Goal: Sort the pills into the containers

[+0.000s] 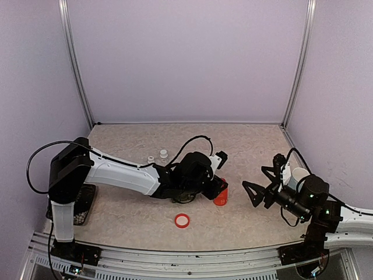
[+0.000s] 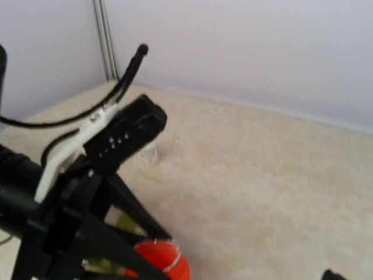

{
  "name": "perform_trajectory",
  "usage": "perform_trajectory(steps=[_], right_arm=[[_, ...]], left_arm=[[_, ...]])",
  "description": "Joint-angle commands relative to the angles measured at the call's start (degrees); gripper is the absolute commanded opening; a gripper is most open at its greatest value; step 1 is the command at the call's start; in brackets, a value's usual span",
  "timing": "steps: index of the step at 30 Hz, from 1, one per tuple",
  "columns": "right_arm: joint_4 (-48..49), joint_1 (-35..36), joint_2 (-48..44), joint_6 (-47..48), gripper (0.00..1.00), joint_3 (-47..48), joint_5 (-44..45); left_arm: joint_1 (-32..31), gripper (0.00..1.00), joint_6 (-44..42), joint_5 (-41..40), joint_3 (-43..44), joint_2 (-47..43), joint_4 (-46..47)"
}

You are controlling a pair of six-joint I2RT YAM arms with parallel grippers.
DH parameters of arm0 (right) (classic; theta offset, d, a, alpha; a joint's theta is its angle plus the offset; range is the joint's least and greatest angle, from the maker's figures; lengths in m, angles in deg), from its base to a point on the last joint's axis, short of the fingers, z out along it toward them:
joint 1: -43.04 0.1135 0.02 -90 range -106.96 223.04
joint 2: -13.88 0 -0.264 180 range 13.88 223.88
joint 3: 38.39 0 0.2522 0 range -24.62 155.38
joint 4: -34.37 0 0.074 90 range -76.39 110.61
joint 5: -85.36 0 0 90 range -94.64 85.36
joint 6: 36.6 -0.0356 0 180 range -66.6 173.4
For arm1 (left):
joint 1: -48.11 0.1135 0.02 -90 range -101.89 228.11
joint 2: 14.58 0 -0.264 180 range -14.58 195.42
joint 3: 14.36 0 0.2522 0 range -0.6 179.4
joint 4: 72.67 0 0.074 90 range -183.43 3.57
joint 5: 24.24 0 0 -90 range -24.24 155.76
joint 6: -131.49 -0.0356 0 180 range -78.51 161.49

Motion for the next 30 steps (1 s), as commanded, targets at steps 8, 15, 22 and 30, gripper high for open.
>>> perform_trajectory(steps=[8,15,22,30], right_arm=[[-6.4,0.4,6.9,-1.7,1.0,5.1,0.2],[-9.4,0.5,6.0,0.5,1.0,8.2,-1.6],[-10.7,1.2,14.4,3.4,1.0,13.4,-13.9],[-12.3,8.5,38.1,4.2,0.93,25.8,-19.0]], left_arm=[[-2.3,0.61,-1.6,-6.3,3.6,1.8,-0.9],[-2.7,0.99,-1.2,-5.0,2.2,-5.2,-0.4],[-2.8,0.99,4.8,-9.2,-10.9,-24.2,-3.4],[-2.9,0.99,17.2,-20.8,-36.4,-47.5,-5.6]])
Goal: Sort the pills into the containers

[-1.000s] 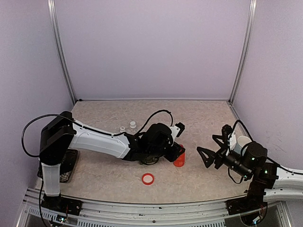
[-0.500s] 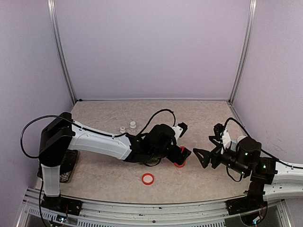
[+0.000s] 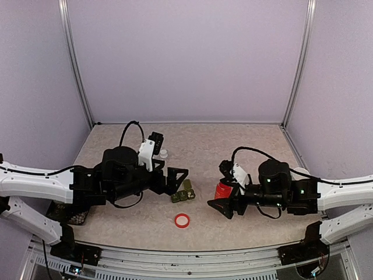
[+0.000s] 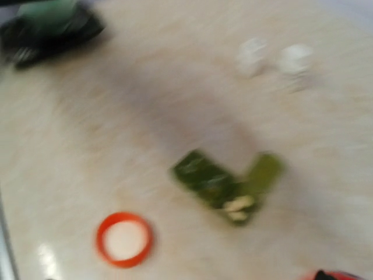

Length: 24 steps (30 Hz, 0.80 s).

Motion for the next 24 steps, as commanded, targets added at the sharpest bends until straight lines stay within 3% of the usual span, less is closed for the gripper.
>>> perform_trajectory(steps=[1,5,11,24], right_arm=[[-3.7,3.1,12.3,0.8,0.92,8.5,-3.8],[-11.4,3.3,24.6,-1.4,0.86,18.8,-3.5],[-18.5,3.4,38.4,-2.7,0.81,30.3,-3.4],[-30.9,3.3,52.4,-2.0,0.7,42.7,-5.5]], left_arm=[[-0.3,0.99,9.3,-8.6,-12.1,-8.9,-4.3],[-0.8,0.99,13.3,-12.8,-18.5,-17.2,-7.6],[-1.4,0.99,17.3,-15.9,-23.0,-22.0,-10.4],[-1.7,0.99,18.5,-16.5,-24.4,-24.5,-10.2]])
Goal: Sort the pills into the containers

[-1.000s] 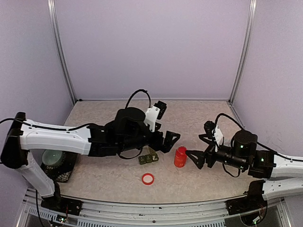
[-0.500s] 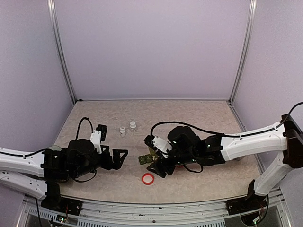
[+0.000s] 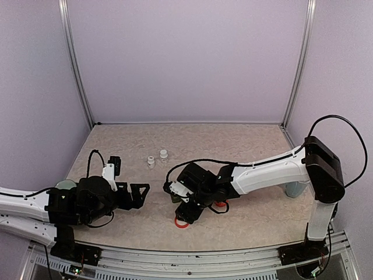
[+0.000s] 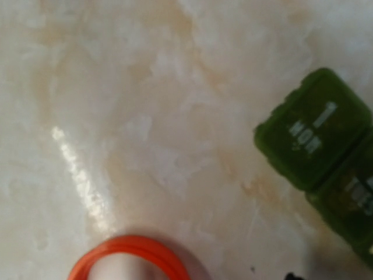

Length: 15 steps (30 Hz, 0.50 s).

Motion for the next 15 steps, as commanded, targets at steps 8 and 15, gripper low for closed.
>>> perform_trajectory(steps=[8,15], right_arm=[[-6.9,0.2,4.3,1.0,0.49,4.4,0.0],[-7.5,0.1,5.7,2.2,0.28,5.8,-2.1]], left_arm=[[-0.5,0.99,1.1,-0.7,-2.0,-1.5,0.8],[-0.5,0.99,1.1,-0.8,-2.4,-2.2,0.9]])
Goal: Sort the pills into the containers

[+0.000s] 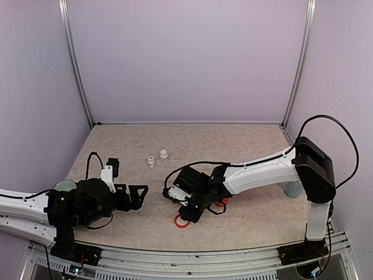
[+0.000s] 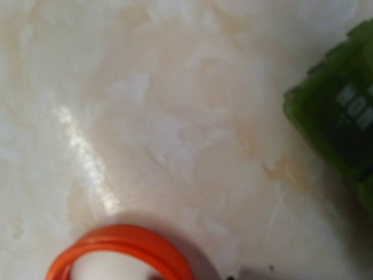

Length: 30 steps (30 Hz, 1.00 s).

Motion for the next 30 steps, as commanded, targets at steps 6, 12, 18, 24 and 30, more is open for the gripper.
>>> perform_trajectory(steps=[6,12,18,24,30], right_arm=[[0.6,-0.2,-0.7,1.1,0.01,0.6,-2.3],[-0.2,-0.6,-0.1,1.5,0.0,1.0,-2.9],[5.6,-1.8,-7.0,0.5,0.0,-2.7,-3.5],[24.3,-7.2,-25.3,-6.0,0.0,-15.3,-11.8],[34.6,-10.3,-35.5,-14.6,0.0,-21.5,-16.5]], left_arm=[[-0.3,0.99,0.3,-0.1,-1.1,-0.8,1.0],[-0.4,0.99,0.2,0.2,-1.2,-0.9,1.3],[-0.7,0.99,-2.5,3.7,-2.3,-1.5,5.6],[-1.8,0.99,-15.0,18.7,-7.8,-3.8,26.1],[-1.9,0.99,-32.1,30.6,-6.9,0.4,40.6]])
